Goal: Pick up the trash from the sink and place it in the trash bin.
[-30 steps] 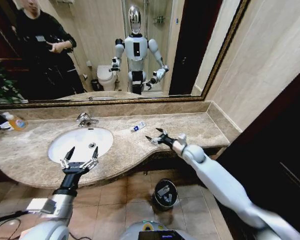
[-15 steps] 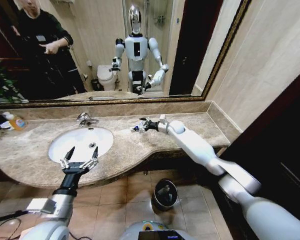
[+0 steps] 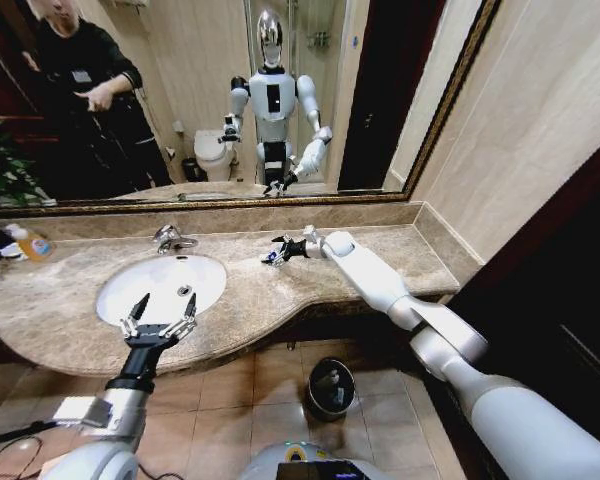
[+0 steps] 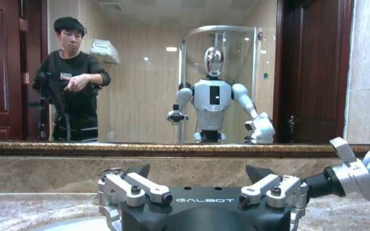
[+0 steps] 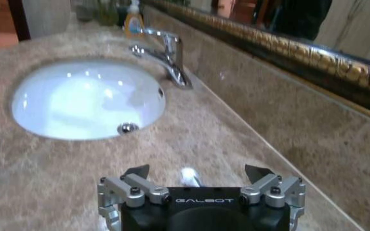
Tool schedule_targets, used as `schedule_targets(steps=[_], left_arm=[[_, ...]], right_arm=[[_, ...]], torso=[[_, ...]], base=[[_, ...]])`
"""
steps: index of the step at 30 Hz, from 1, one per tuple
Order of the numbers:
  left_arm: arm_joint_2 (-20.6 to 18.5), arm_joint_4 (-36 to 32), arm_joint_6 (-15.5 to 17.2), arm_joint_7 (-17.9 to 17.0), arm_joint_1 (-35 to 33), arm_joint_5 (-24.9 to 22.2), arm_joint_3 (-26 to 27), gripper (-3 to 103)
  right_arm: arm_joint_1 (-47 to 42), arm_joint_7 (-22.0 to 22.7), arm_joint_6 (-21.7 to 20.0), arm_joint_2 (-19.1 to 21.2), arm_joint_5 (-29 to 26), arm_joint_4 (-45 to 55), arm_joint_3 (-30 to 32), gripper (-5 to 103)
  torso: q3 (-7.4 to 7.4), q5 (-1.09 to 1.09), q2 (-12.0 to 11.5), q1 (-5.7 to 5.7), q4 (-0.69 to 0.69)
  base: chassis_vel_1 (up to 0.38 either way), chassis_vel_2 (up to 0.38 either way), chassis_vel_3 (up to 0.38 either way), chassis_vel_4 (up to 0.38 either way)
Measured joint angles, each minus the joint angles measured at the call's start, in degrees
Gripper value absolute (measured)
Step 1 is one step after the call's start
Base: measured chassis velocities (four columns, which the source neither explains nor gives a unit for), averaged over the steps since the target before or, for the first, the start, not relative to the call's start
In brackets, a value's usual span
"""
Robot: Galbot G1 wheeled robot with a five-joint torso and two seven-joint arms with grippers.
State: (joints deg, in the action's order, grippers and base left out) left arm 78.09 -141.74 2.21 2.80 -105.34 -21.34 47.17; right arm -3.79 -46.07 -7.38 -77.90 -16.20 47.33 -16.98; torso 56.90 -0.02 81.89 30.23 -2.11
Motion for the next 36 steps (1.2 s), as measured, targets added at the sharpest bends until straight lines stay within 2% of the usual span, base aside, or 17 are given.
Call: schedule_targets(steps=[4,8,18,21,23,26,27,28,29,30,32,35,36], left_arm=[[0.0,0.0,0.0,0.0,0.0,0.0,0.0,100],[0.0,0.0,0.0,0.0,0.0,0.0,0.0,100],[0.0,0.0,0.0,0.0,0.0,0.0,0.0,100],[0.0,0.0,0.0,0.0,0.0,0.0,0.0,100],[0.0,0.0,0.0,0.0,0.0,0.0,0.0,100],[0.0,0.0,0.0,0.0,0.0,0.0,0.0,100],[0.0,0.0,0.0,0.0,0.0,0.0,0.0,100],[0.0,0.0,0.0,0.0,0.0,0.0,0.0,100],[0.0,0.0,0.0,0.0,0.0,0.0,0.0,100],[0.0,0.0,0.0,0.0,0.0,0.0,0.0,100],[0.0,0.0,0.0,0.0,0.0,0.0,0.0,100],[0.0,0.0,0.0,0.0,0.0,0.0,0.0,100],[0.0,0.0,0.0,0.0,0.0,0.0,0.0,100]], right_arm=[[0.8,-1.1,-1.4,0.4,1.1,-0.7,-1.6,93],[1.2,-1.2,-3.0,0.5,1.4,-0.7,-2.9,93],[2.0,0.5,-3.2,-1.4,1.0,-0.9,-3.3,91],[2.8,1.0,-3.1,-2.7,1.2,-2.0,-4.1,82],[3.0,1.2,-3.1,-3.1,1.3,-2.6,-4.3,82],[3.4,0.8,-2.5,-4.1,3.4,-4.8,-4.1,70],[3.4,0.8,-2.5,-4.1,3.4,-4.8,-4.1,70],[3.6,0.3,-2.0,-4.1,4.3,-5.5,-3.9,63],[3.7,0.0,-1.7,-4.1,4.9,-5.8,-3.9,63],[4.0,-0.6,-1.0,-3.9,5.8,-6.6,-3.9,74],[4.2,-0.9,-0.7,-3.8,6.0,-6.9,-3.9,74],[4.7,-1.4,-0.4,-3.6,7.1,-7.1,-4.1,62],[4.7,-1.4,-0.4,-3.6,7.1,-7.1,-4.1,62]], torso=[[0.00,0.01,0.0,0.00,0.01],[0.00,0.02,0.0,0.00,0.01],[0.00,0.01,0.0,0.00,0.01],[0.00,0.01,0.0,0.00,0.01],[0.00,0.02,0.0,0.00,0.00],[0.00,0.01,0.0,0.00,-0.01],[0.00,0.01,0.0,0.00,-0.01],[0.00,0.01,0.0,0.00,-0.01],[0.00,0.01,0.0,0.00,0.00],[0.00,0.02,0.0,0.00,0.01],[0.00,0.02,0.0,0.00,0.01],[0.00,0.02,0.0,0.00,0.01],[0.00,0.02,0.0,0.00,0.01]], base=[[0.000,0.000,0.000,0.000],[0.000,0.000,0.000,0.000],[0.000,0.000,0.000,0.000],[0.000,0.000,0.000,0.000],[0.000,0.000,0.000,0.000],[0.000,0.000,0.000,0.000],[0.000,0.000,0.000,0.000],[0.000,0.000,0.000,0.000],[0.000,0.000,0.000,0.000],[0.000,0.000,0.000,0.000],[0.000,0.000,0.000,0.000],[0.000,0.000,0.000,0.000],[0.000,0.000,0.000,0.000]])
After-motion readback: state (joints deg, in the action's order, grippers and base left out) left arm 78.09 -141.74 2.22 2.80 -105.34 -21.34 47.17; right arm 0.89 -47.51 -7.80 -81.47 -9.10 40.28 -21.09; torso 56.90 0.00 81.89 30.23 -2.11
